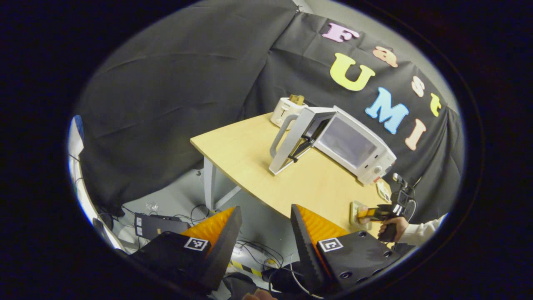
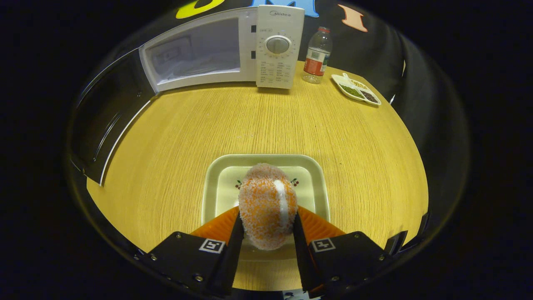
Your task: Open the microwave oven with the left hand, put the food in, and close the microwave oven.
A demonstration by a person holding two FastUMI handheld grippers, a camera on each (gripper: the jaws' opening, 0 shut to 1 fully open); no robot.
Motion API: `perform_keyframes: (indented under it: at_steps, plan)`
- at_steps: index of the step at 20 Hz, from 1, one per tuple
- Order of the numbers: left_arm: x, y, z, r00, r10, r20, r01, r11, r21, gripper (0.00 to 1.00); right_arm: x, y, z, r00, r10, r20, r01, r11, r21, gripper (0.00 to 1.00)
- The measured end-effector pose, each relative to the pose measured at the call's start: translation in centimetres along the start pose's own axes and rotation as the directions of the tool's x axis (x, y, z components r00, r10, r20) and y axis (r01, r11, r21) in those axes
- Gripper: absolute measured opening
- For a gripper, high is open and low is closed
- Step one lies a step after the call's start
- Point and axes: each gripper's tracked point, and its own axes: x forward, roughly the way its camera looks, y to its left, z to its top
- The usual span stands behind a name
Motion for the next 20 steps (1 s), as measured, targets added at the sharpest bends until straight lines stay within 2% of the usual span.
perform_keyframes:
  at_steps: [4, 5, 8, 11, 13, 16, 18, 19, 20]
  plan:
    - [-0.2, -0.1, 1.4, 0.999, -0.013, 0.045, 0.015, 0.999, -0.044, 0.87, -1.8, 0.1, 0.7, 1.000, 0.005, 0.023, -0.005, 1.000, -0.027, 0.60]
    - [-0.3, -0.1, 1.7, 0.999, -0.013, 0.053, 0.016, 0.999, -0.045, 0.81, -2.3, 0.2, 1.6, 0.999, 0.010, 0.040, -0.009, 1.000, -0.022, 0.60]
    - [0.5, -1.1, 1.8, 0.998, -0.031, 0.049, 0.033, 0.999, -0.035, 0.81, -3.7, 1.4, 4.4, 0.994, 0.048, 0.094, -0.049, 0.999, 0.003, 0.61]
    - [1.8, -1.9, 3.2, 0.998, -0.035, 0.050, 0.037, 0.999, -0.037, 0.81, -4.7, 3.3, 7.0, 0.982, 0.121, 0.145, -0.125, 0.992, 0.018, 0.60]
    - [2.9, -2.3, 4.1, 0.999, -0.011, 0.051, 0.012, 1.000, -0.025, 0.81, -5.0, 4.7, 8.7, 0.972, 0.168, 0.165, -0.175, 0.984, 0.031, 0.60]
    - [4.2, -4.0, 4.7, 1.000, -0.001, 0.030, 0.001, 1.000, 0.004, 0.81, -5.1, 7.5, 11.6, 0.945, 0.253, 0.205, -0.268, 0.962, 0.046, 0.60]
    - [4.9, -4.6, 4.7, 1.000, 0.027, -0.005, -0.027, 0.999, 0.023, 0.81, -4.7, 9.1, 13.2, 0.928, 0.305, 0.212, -0.325, 0.944, 0.062, 0.60]
    - [5.2, -5.0, 5.3, 0.999, 0.040, 0.000, -0.040, 0.999, 0.027, 0.85, -4.4, 9.8, 14.2, 0.919, 0.327, 0.219, -0.350, 0.934, 0.073, 0.60]
    - [5.3, -5.6, 6.0, 0.998, 0.058, 0.001, -0.058, 0.998, 0.033, 0.83, -4.0, 10.6, 15.0, 0.911, 0.345, 0.225, -0.370, 0.925, 0.081, 0.60]
